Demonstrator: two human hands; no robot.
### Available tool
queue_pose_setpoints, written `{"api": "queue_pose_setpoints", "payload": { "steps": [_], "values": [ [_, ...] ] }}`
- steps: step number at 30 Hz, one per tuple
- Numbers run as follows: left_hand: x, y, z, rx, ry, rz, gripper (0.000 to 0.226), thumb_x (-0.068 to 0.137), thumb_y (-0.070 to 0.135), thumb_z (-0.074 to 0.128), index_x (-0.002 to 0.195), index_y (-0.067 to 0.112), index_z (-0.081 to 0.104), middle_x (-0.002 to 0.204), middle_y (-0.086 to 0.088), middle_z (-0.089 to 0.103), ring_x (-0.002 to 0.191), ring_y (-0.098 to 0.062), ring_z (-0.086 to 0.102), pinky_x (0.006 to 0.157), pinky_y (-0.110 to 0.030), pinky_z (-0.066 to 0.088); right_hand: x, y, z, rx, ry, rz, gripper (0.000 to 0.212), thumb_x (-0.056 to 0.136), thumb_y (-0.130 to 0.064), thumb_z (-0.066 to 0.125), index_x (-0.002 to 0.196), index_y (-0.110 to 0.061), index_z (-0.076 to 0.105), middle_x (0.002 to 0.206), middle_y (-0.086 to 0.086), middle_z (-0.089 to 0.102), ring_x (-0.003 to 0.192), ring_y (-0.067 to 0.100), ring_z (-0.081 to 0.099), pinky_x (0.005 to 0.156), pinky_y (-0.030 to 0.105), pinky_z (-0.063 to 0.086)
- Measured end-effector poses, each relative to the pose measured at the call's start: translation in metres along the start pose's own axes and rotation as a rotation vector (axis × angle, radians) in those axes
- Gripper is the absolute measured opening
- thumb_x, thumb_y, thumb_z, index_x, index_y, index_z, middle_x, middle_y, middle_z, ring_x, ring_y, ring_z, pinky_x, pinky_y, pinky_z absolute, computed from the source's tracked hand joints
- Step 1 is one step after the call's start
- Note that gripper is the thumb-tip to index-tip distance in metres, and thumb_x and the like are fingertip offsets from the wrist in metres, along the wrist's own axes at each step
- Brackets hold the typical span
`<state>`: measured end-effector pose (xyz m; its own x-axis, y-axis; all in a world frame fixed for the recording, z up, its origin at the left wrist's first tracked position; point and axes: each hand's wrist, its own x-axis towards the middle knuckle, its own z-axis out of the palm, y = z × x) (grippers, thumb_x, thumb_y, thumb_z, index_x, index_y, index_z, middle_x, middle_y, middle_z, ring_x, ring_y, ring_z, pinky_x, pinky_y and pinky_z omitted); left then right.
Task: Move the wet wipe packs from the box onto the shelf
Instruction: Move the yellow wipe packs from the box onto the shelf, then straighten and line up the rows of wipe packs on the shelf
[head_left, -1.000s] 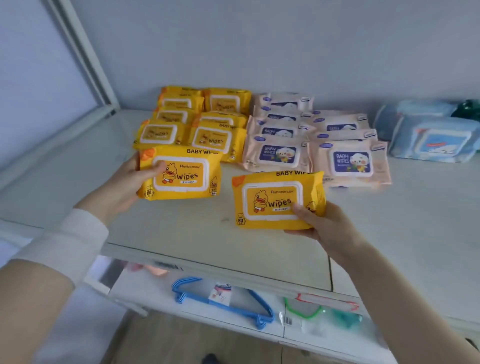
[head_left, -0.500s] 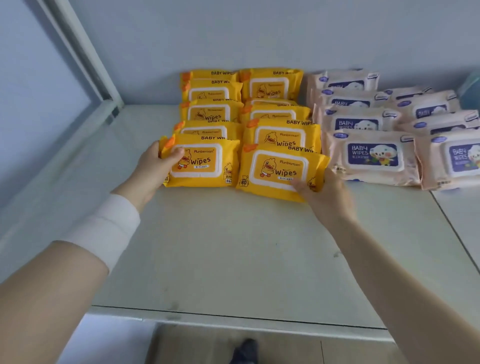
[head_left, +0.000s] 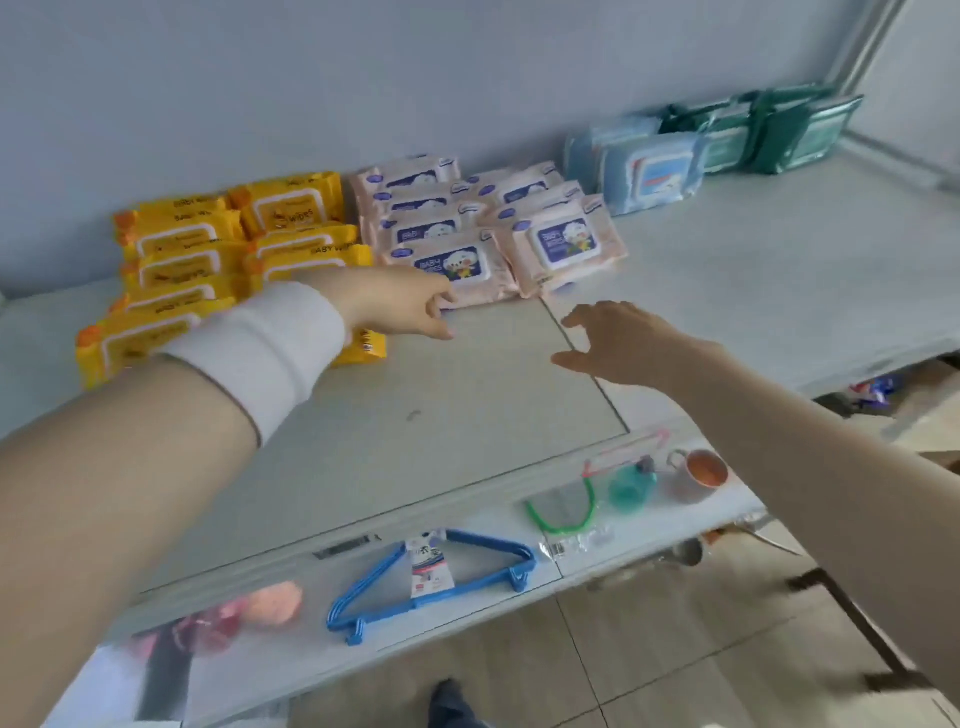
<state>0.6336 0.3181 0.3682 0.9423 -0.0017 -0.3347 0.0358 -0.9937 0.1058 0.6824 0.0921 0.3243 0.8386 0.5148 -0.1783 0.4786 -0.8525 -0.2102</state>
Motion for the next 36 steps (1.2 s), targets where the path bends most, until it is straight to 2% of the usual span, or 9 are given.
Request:
{"api": "queue_pose_setpoints", "payload": {
  "steps": [5, 9, 13, 15, 17, 20, 22, 28, 36],
  "values": [
    [0.050, 0.224, 0.010, 0.216, -0.136, 0.335, 0.055, 0.090, 0.041, 0.053, 0.138, 0.017, 0.040, 0.133, -0.002, 0.056, 0.121, -0.023, 0.051, 0.099, -0.028, 0.036, -0.120, 0.171, -0.012, -0.121, -0.194, 0.268, 0.060, 0.092, -0.048, 0.046, 0.140, -0.013, 0.037, 0.140, 0.007, 0.046, 0.127, 0.025, 0.044, 0.105, 0.035, 0.035],
    [0.080, 0.373, 0.046, 0.369, -0.212, 0.501, 0.056, 0.091, 0.045, 0.050, 0.140, 0.020, 0.037, 0.141, -0.003, 0.048, 0.126, -0.025, 0.046, 0.107, -0.036, 0.034, -0.209, 0.297, 0.000, -0.119, -0.333, 0.549, 0.052, 0.092, -0.049, 0.044, 0.127, -0.010, 0.053, 0.126, 0.008, 0.058, 0.111, 0.025, 0.055, 0.098, 0.036, 0.045],
    [0.113, 0.487, 0.094, 0.506, -0.304, 0.635, 0.056, 0.092, 0.045, 0.049, 0.140, 0.020, 0.037, 0.139, -0.002, 0.048, 0.119, -0.023, 0.050, 0.102, -0.037, 0.041, -0.279, 0.402, 0.030, -0.035, -0.468, 0.788, 0.039, 0.090, -0.050, 0.045, 0.100, -0.016, 0.060, 0.118, 0.004, 0.061, 0.101, 0.025, 0.056, 0.098, 0.039, 0.043],
    [0.135, 0.536, 0.116, 0.558, -0.357, 0.690, 0.053, 0.093, 0.043, 0.048, 0.140, 0.021, 0.037, 0.138, -0.001, 0.049, 0.109, -0.018, 0.052, 0.090, -0.029, 0.044, -0.301, 0.446, 0.048, 0.015, -0.505, 0.857, 0.045, 0.091, -0.049, 0.044, 0.116, -0.013, 0.056, 0.126, 0.005, 0.056, 0.109, 0.026, 0.054, 0.097, 0.033, 0.042],
    [0.163, 0.580, 0.141, 0.641, -0.396, 0.730, 0.051, 0.094, 0.041, 0.046, 0.140, 0.019, 0.039, 0.136, -0.002, 0.050, 0.103, -0.017, 0.052, 0.081, -0.026, 0.046, -0.313, 0.487, 0.064, 0.072, -0.513, 0.923, 0.056, 0.091, -0.050, 0.045, 0.130, -0.010, 0.048, 0.129, 0.006, 0.053, 0.115, 0.026, 0.053, 0.098, 0.032, 0.042],
    [0.209, 0.642, 0.180, 0.695, -0.462, 0.783, 0.050, 0.094, 0.040, 0.047, 0.137, 0.015, 0.041, 0.138, -0.005, 0.049, 0.120, -0.025, 0.050, 0.101, -0.039, 0.043, -0.327, 0.544, 0.084, 0.144, -0.511, 1.022, 0.055, 0.091, -0.050, 0.046, 0.129, -0.011, 0.049, 0.128, 0.007, 0.055, 0.115, 0.026, 0.054, 0.097, 0.036, 0.045],
    [0.234, 0.675, 0.199, 0.708, -0.530, 0.797, 0.050, 0.094, 0.040, 0.046, 0.137, 0.014, 0.040, 0.138, -0.005, 0.048, 0.124, -0.026, 0.048, 0.104, -0.041, 0.041, -0.334, 0.571, 0.094, 0.186, -0.560, 1.082, 0.051, 0.091, -0.047, 0.047, 0.126, -0.011, 0.051, 0.125, 0.007, 0.057, 0.113, 0.026, 0.055, 0.094, 0.036, 0.047],
    [0.300, 0.758, 0.240, 0.817, -0.625, 0.878, 0.047, 0.095, 0.038, 0.045, 0.134, 0.011, 0.045, 0.131, -0.007, 0.055, 0.116, -0.026, 0.055, 0.094, -0.036, 0.047, -0.341, 0.637, 0.139, 0.311, -0.630, 1.194, 0.043, 0.095, -0.043, 0.042, 0.124, -0.011, 0.049, 0.124, 0.009, 0.056, 0.113, 0.029, 0.054, 0.084, 0.035, 0.043],
    [0.353, 0.843, 0.308, 0.804, -0.761, 0.916, 0.046, 0.094, 0.040, 0.046, 0.135, 0.017, 0.043, 0.132, -0.005, 0.054, 0.115, -0.024, 0.055, 0.092, -0.034, 0.048, -0.333, 0.702, 0.200, 0.581, -0.633, 1.197, 0.043, 0.094, -0.040, 0.043, 0.123, -0.008, 0.046, 0.125, 0.012, 0.054, 0.115, 0.031, 0.052, 0.089, 0.038, 0.043]
  ]
}}
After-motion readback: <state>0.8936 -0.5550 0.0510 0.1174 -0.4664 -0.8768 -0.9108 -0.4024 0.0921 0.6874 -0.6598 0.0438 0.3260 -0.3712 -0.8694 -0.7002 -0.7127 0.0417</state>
